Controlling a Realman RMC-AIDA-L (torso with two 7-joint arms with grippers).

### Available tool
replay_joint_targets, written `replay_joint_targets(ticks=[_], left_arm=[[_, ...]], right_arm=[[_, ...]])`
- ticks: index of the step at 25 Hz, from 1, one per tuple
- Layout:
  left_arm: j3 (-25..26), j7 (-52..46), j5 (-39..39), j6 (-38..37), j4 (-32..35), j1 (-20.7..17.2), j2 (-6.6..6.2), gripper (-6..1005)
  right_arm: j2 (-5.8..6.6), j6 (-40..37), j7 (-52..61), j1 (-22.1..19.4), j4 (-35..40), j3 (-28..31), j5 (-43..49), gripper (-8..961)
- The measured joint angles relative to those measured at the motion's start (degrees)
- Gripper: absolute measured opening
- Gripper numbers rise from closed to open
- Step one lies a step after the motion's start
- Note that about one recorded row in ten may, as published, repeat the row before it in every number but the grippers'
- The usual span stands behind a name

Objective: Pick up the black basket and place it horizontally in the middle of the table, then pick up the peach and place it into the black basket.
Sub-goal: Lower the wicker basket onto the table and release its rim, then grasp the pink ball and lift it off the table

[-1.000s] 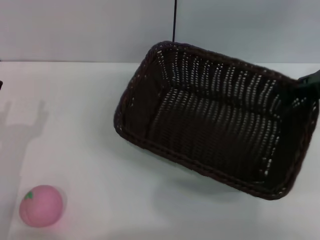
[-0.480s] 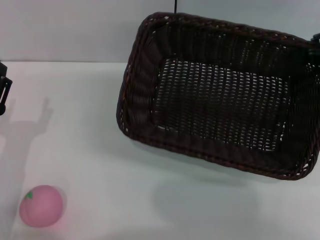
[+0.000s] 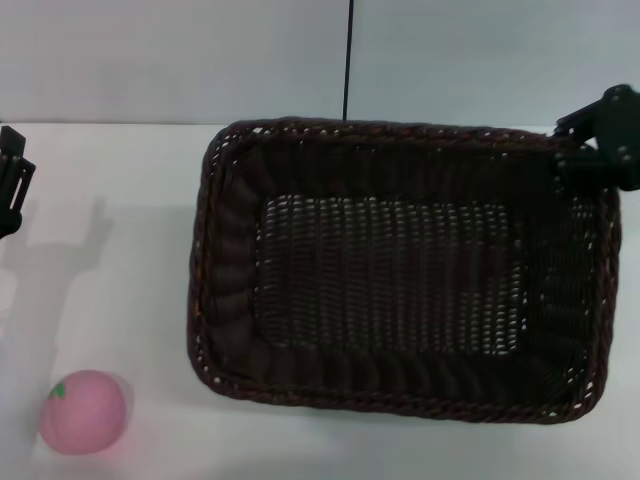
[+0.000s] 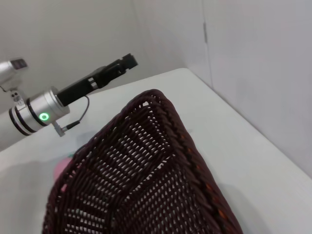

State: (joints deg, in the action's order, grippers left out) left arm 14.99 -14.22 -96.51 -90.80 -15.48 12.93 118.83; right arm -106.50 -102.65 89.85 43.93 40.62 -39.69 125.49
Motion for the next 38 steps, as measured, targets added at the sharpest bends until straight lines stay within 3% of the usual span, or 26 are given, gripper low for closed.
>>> replay_joint_targets(ticks=[6, 10, 22, 29, 33, 34, 36, 37, 38], left_arm=[[-0.22, -0.01, 0.01, 0.58, -0.05, -0.08, 0.00, 860], [-0.30, -0.02, 0.00, 0.70, -0.07, -0.11, 0.00, 859], [-1.11, -0.02, 0.00, 0.74, -0.17, -0.64, 0.00, 860], [-1.10, -0.01, -0.01, 1.61, -0.16, -0.57, -0.01, 860], [-2.06, -0.02, -0.10, 1.99, 0.07, -0.37, -0.11, 860], [-2.06, -0.02, -0.10, 1.99, 0.07, -0.37, -0.11, 860], [-2.06, -0.02, -0.10, 1.99, 0.07, -0.37, -0.11, 859], [-5.10, -1.28, -0.13, 0.24, 1.67, -0.44, -0.54, 859], [-6.70, -3.80, -0.13, -1.33, 3.82, -0.53, -0.67, 859]], right_arm=[[-1.74, 1.74, -2.33, -0.34, -2.06, -1.07, 0.18, 258], [-2.69, 4.11, -2.57, -0.49, -2.65, -5.04, 0.23, 271], [-2.92, 5.18, -3.49, -0.20, -2.82, -6.25, -0.07, 308], [-2.50, 8.66, -5.87, -0.66, -2.64, 2.09, -0.21, 344], [-2.40, 13.01, -11.75, -4.02, -4.45, 13.54, -6.67, 410], [-2.40, 13.01, -11.75, -4.02, -4.45, 13.54, -6.67, 426], [-2.89, 14.75, -13.67, -6.48, -5.56, 14.90, -12.09, 443], [-3.36, 15.61, -14.47, -8.07, -6.01, 15.26, -15.01, 443], [-4.53, 17.00, -16.35, -11.59, -7.07, 15.68, -21.50, 443]])
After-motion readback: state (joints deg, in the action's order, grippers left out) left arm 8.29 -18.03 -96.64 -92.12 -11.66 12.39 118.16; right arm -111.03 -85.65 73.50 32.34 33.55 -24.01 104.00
